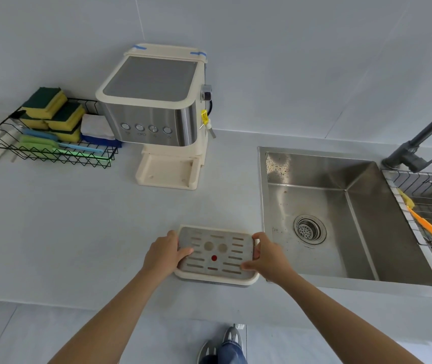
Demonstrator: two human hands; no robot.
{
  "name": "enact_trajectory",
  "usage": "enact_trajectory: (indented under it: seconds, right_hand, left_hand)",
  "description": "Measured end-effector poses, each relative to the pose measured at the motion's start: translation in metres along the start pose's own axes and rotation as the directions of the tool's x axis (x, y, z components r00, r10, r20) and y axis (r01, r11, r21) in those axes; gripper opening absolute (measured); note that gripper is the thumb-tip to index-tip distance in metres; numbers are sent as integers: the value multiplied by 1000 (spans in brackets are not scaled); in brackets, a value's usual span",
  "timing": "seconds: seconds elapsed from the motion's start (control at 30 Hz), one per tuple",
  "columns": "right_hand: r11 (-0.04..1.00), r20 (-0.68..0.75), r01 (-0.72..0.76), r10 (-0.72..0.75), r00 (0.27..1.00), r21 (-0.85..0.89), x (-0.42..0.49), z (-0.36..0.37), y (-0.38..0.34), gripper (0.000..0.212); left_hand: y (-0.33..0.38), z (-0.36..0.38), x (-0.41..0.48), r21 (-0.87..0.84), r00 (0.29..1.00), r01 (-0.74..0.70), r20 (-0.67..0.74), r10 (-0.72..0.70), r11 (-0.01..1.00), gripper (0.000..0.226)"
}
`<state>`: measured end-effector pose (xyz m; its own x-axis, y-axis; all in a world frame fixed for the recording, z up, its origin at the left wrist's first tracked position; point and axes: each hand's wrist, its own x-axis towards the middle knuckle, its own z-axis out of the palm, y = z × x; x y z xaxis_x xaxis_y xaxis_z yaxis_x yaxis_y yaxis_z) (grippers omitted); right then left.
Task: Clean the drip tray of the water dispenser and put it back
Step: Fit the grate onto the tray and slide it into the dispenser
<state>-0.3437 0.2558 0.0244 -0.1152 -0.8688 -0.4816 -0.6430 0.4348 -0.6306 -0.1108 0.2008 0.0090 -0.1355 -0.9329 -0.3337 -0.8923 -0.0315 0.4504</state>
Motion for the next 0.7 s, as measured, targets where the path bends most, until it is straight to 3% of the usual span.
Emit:
enact_trajectory:
  seconds: [0.17,0.53,0.7]
  right_hand:
    - [994,-5,10,-10,1000,-108,5,-1,-2,59]
    - [997,-83,14,-21,996,-77,11,3,5,55]
    - [999,-116,34,-38,993,-41,10,7,8,60]
  left_hand:
    - [-1,0,5,22,1000,-1,27,0,1000,42]
    - [-1,7,3,13,999,33,-6,-33,999,50]
    - [-7,8,3,-22,996,78,55,-76,997,52]
